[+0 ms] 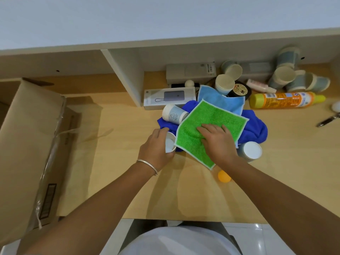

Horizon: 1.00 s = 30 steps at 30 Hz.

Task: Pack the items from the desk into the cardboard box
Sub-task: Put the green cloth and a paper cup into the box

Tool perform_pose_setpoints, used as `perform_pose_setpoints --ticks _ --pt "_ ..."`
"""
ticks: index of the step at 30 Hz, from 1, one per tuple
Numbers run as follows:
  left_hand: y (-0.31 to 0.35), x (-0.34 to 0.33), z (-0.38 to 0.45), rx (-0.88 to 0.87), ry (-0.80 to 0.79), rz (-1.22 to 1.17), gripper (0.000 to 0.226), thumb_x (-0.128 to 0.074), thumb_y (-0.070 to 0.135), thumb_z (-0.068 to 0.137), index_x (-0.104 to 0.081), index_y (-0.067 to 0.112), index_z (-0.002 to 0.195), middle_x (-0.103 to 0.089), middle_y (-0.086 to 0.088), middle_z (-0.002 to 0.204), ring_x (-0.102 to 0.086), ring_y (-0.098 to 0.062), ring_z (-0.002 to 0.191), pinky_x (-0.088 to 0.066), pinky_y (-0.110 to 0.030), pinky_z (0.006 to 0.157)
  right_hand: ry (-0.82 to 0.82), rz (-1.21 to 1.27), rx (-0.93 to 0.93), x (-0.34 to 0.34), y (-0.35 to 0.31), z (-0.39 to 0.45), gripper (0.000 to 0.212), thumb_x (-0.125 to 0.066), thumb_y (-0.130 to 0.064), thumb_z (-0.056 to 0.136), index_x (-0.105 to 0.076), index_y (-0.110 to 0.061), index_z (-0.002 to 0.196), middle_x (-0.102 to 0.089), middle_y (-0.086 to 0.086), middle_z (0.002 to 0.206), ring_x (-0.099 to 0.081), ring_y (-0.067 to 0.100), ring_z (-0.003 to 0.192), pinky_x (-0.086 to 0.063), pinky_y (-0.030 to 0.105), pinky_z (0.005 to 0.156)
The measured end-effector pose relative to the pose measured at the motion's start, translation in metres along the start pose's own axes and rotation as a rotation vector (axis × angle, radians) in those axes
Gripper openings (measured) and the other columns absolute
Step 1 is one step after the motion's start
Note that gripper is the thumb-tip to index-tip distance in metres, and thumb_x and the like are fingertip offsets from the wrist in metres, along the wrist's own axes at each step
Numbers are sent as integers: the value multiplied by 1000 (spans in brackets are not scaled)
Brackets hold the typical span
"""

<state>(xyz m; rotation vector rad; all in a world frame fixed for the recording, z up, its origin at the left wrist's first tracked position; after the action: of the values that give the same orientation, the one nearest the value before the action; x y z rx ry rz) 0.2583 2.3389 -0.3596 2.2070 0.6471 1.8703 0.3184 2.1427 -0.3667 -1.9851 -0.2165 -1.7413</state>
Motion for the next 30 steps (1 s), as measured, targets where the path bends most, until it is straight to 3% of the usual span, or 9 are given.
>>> perform_pose_setpoints --ticks 4,13,17,19,23,27,30 --pt "-4 11 -7 14 34 -2 69 -71 40 75 -40 25 135 -45 3 131 -53 -23 110 -48 -35 70 77 56 32 7 -3 4 28 -57 -9 91 -68 -15 117 -67 7 120 -60 28 112 -32 49 107" --pt "-30 82 -34 4 169 18 75 -75 37 71 -41 23 136 -46 3 131 -52 -22 112 -50 -37 76 281 169 131 58 -47 26 22 -64 0 83 -73 -9 102 -73 12 92 -66 35 86 -43 50 92" --pt "-53 137 -45 -8 233 -9 75 -77 34 71 -42 20 136 -46 -1 132 -51 -25 114 -47 -38 82 357 144 255 93 -108 45 21 -64 -1 79 -72 -8 97 -71 11 84 -64 35 79 -49 45 75" --pt "-68 170 -53 9 295 28 73 -76 37 71 -43 22 135 -47 0 131 -52 -25 112 -47 -37 78 368 161 276 108 -143 58 21 -61 -4 81 -72 -10 97 -72 11 88 -64 35 83 -49 44 76" --pt "-109 238 -76 21 359 13 73 -76 37 71 -43 22 134 -46 -2 131 -49 -25 116 -45 -42 90 365 207 354 128 -223 85 25 -56 -14 88 -70 -15 109 -71 10 105 -63 35 95 -49 45 81" --pt "-161 300 -113 80 502 37 73 -75 42 71 -42 25 134 -47 0 130 -50 -23 113 -47 -43 86 412 269 450 149 -309 102 24 -53 -19 90 -68 -20 109 -70 5 101 -62 31 94 -48 41 77" --pt "-209 332 -142 151 565 49 79 -75 42 70 -41 22 138 -47 -3 134 -46 -23 118 -44 -41 92 431 326 521 160 -376 112 25 -49 -23 90 -67 -21 108 -70 4 99 -61 28 92 -48 42 75"
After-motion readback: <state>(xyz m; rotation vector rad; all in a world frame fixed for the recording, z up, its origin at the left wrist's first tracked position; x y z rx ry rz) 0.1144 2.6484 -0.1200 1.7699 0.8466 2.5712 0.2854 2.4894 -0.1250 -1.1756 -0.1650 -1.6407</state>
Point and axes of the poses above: each hand's wrist, its own z-axis towards the middle knuckle, its own x-axis out of the back of the hand, y = z × x, the point moved 4 cm from there along z, towards the middle knuckle
